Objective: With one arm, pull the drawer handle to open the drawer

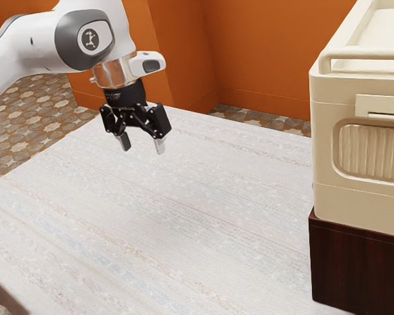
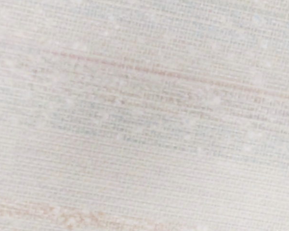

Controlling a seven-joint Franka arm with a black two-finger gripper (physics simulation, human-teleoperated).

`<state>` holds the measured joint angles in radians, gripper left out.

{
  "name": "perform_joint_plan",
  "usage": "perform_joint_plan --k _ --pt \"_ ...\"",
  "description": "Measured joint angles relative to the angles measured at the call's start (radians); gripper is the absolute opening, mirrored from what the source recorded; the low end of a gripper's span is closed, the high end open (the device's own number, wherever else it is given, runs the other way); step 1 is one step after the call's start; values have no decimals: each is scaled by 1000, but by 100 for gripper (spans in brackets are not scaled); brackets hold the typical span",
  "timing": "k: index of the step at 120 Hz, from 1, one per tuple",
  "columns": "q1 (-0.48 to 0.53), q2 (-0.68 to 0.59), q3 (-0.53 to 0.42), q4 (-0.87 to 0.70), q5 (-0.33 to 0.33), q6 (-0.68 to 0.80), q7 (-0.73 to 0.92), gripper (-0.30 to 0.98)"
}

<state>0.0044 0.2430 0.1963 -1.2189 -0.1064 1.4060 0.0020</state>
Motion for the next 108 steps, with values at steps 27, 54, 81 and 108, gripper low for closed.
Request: perform_joint_plan --k 27,54,81,108 --pt "5 0 0 1 0 3 32 69" --pt "-24 -70 -38 131 15 -27 44 69" --pt "-40 -62 -85 121 11 37 18 69" --pt "-73 94 -90 118 7 246 -15 69"
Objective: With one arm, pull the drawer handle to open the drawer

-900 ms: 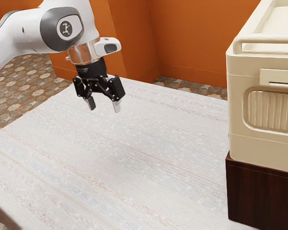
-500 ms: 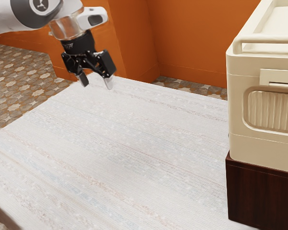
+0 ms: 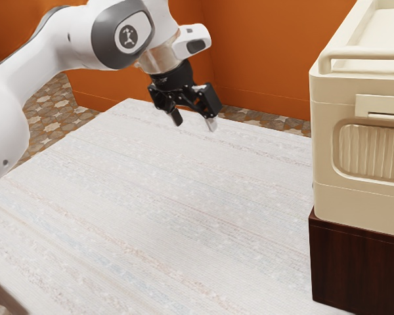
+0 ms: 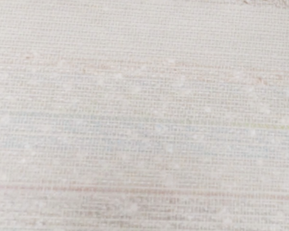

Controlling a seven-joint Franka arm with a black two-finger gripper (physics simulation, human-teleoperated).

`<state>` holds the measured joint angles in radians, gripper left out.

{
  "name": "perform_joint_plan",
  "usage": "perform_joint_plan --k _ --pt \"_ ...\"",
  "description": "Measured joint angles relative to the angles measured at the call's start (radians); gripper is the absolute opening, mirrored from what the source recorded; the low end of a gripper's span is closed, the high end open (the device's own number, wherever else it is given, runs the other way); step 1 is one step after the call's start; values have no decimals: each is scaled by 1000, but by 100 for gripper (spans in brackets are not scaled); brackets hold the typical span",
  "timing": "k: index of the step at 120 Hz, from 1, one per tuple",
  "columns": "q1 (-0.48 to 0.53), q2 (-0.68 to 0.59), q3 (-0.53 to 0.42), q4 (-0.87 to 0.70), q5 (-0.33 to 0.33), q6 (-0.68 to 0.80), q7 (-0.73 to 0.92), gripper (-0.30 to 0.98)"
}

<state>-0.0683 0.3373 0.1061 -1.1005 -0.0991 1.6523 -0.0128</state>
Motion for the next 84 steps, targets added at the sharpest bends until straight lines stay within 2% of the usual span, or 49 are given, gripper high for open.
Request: perform_joint_plan --k 16,34,49,84 --pt "-16 47 -19 0 -7 113 -19 69" --pt "-8 91 -21 -1 -69 179 -36 69" --pt "-15 95 -21 -2 -114 200 -52 69" --pt "-24 90 -21 -43 -164 198 -127 69"
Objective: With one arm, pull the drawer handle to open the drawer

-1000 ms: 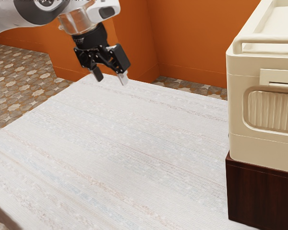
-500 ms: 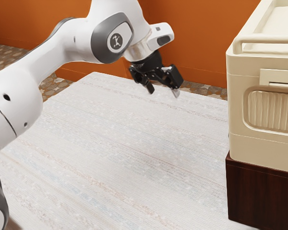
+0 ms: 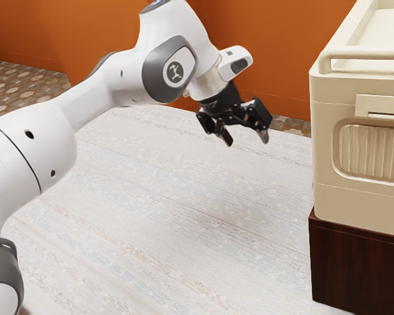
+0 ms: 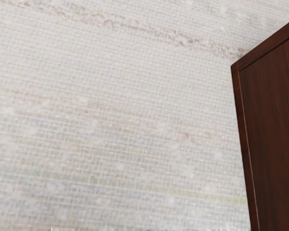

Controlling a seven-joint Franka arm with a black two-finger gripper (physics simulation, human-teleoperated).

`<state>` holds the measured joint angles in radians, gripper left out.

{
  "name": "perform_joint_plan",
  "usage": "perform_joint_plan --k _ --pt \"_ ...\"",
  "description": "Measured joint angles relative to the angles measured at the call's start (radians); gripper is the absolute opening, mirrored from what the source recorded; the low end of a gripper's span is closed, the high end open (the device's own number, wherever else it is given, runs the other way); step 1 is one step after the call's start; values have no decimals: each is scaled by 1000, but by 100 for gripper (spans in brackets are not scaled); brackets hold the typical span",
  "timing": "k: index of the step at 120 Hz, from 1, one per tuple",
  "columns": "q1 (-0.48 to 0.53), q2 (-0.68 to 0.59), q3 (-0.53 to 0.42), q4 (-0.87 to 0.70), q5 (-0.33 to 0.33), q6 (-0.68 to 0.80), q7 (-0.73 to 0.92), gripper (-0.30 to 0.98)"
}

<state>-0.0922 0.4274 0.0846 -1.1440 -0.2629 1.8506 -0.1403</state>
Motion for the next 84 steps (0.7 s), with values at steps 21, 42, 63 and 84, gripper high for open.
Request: perform_joint_plan --k 21,42,63,84 --pt "0 2 -26 -5 -15 -8 -56 69" --pt "8 6 -75 -24 -17 -4 -112 69" --pt "11 18 -120 -28 -16 12 -163 69" --pt "8 40 -135 -27 -18 46 -205 69"
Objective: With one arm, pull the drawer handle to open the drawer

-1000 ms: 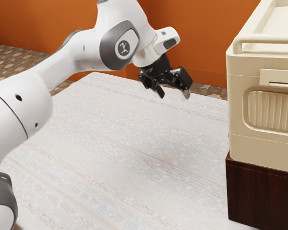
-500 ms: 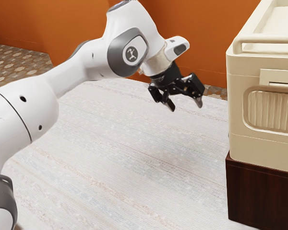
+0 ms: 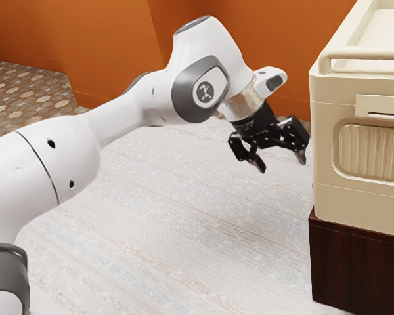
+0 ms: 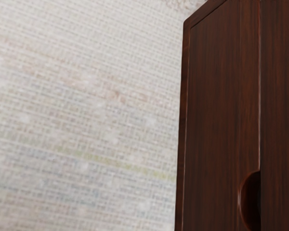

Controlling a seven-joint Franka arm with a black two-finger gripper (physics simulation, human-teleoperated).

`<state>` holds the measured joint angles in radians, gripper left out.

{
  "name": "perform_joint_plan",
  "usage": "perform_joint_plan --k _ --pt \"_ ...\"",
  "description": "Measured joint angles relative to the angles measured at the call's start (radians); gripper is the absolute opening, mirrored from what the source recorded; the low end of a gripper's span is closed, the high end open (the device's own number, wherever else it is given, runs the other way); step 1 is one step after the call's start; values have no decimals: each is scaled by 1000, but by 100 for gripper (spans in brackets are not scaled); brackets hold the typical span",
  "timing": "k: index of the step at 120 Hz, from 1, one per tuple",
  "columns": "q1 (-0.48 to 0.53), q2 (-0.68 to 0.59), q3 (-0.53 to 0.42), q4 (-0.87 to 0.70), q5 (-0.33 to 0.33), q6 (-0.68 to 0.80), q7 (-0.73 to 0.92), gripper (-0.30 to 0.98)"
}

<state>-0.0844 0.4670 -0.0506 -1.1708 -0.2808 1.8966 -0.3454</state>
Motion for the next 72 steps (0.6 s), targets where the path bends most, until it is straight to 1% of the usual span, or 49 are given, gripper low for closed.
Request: perform_joint_plan --k 40,72 --pt "5 8 -10 -1 -81 47 -49 69" --pt "-1 27 -30 -2 -100 71 -70 69"
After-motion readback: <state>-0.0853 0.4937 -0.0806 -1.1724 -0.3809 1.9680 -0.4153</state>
